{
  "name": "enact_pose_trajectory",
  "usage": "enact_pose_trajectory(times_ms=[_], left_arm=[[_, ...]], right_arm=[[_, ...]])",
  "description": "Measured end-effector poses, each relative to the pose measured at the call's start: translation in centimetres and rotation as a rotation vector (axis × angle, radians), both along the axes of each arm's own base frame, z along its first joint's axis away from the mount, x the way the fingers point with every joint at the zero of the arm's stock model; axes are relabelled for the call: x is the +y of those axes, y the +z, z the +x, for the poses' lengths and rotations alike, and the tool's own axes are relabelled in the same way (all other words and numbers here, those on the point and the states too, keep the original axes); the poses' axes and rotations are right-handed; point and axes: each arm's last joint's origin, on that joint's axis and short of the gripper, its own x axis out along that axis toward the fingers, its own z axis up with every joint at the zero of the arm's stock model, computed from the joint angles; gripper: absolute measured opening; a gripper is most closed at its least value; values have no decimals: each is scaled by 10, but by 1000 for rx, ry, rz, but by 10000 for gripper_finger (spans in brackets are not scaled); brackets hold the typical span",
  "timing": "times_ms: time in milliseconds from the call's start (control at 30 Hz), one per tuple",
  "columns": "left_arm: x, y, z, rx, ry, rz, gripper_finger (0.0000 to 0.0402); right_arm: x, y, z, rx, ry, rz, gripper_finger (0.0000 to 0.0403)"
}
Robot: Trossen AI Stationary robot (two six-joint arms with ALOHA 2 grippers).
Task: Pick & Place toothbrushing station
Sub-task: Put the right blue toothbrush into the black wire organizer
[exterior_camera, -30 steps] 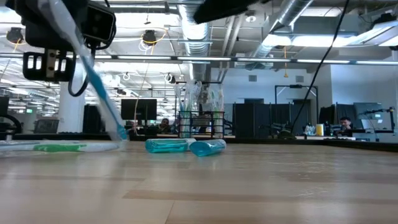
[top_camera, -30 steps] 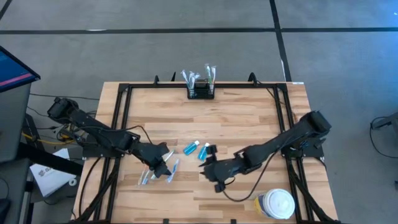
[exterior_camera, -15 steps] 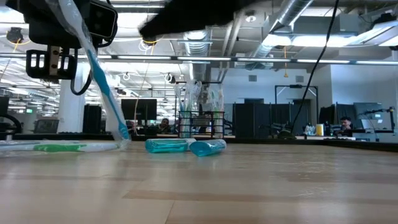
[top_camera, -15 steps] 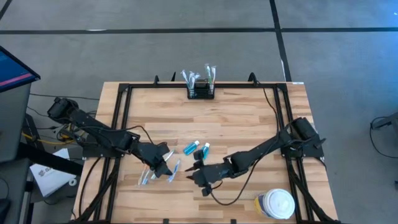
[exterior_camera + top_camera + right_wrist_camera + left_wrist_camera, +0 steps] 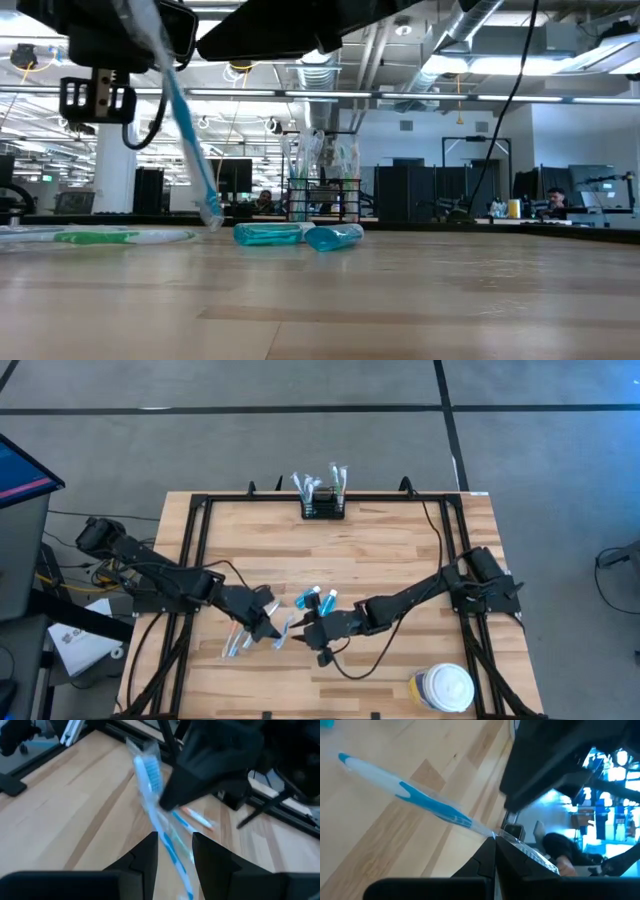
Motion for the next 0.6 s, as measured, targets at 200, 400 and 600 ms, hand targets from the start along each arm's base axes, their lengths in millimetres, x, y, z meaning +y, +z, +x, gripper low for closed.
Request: enact_pose_trajectory(times_ms=[200,400,600], left_arm=[[7,5,5,-58,18,-7,0],[9,6,7,-71,24,-11,0],[9,6,7,-78,22,-14,0]], right_arm=[[1,0,0,2,8,-6,111],[-2,0,1,0,9,-22,111],[-6,1,3,-8,-2,-19,111]])
